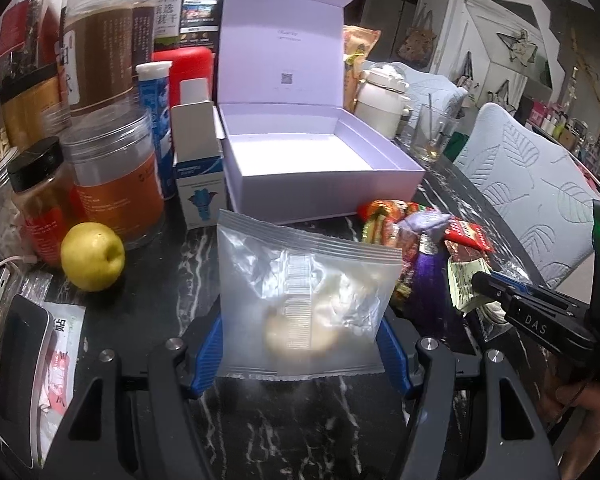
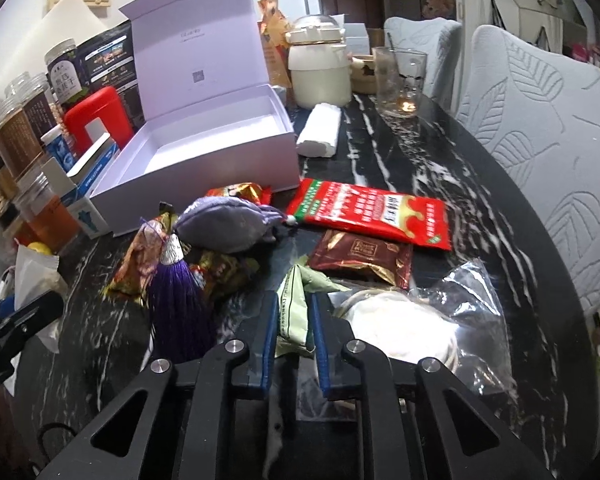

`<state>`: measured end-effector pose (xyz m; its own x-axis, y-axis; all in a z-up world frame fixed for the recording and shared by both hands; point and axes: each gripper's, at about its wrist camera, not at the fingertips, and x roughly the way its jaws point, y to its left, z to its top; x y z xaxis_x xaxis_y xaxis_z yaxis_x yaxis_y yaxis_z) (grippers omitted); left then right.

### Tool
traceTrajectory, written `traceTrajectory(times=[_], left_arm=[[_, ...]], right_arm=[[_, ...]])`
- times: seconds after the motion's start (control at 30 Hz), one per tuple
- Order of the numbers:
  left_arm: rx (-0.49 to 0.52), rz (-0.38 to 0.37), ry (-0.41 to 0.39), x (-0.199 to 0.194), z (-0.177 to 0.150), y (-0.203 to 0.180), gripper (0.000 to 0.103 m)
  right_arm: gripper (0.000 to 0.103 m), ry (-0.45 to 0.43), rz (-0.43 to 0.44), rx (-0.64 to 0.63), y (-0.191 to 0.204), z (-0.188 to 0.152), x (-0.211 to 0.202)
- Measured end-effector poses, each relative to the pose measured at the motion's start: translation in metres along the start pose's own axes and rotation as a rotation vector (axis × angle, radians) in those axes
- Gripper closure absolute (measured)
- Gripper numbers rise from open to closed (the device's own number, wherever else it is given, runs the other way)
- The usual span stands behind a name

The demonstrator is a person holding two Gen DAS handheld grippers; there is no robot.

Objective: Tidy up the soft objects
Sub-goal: 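Grasp the green snack packet with the right gripper and lift it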

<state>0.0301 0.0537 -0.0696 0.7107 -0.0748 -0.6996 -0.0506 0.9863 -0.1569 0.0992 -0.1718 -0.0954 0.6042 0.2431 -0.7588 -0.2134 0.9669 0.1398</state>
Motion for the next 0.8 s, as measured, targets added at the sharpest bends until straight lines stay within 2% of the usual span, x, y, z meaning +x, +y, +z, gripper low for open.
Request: traceTrajectory(times=[0.17,0.3,0.43,0.5,0.57,0.63,0.8], left_arm=[[0.014,-0.015,-0.006,-0.008,-0.003,-0.008,0.037],[0.024,-0.024,-0.018,-0.015,-0.004,-0.013,0.037],[0.031,-0.029,-0.026,-0.020,-0.005,-0.018,0.037],[0.035,-0.027,-0.025,-0.021,-0.006,-0.020,0.037],[0.036,-0.026,-0.024,-0.022,-0.007,-0.020,0.037],[0.031,-0.028,-0.023,-0.022,-0.007,-0.020,0.037],[0.032,-0.021,-0.022,-0.022,-0.007,-0.019,0.037]], right_arm=[[0.089,-0.012,0.000,0.009,-0.005,-0.010,-0.019],[0.089,-0.006,-0.016,-0.044,0.001,-0.020,-0.036],[0.089,0.006,-0.028,-0.080,0.008,-0.031,-0.039],[0.086,0.001,-0.048,-0.080,0.009,-0.034,-0.036],[0.070,0.023,-0.067,-0.058,0.007,-0.036,-0.029],[0.065,0.037,-0.053,-0.030,0.002,-0.039,-0.023],[0.038,0.045,-0.042,0.020,-0.005,-0.039,-0.014]])
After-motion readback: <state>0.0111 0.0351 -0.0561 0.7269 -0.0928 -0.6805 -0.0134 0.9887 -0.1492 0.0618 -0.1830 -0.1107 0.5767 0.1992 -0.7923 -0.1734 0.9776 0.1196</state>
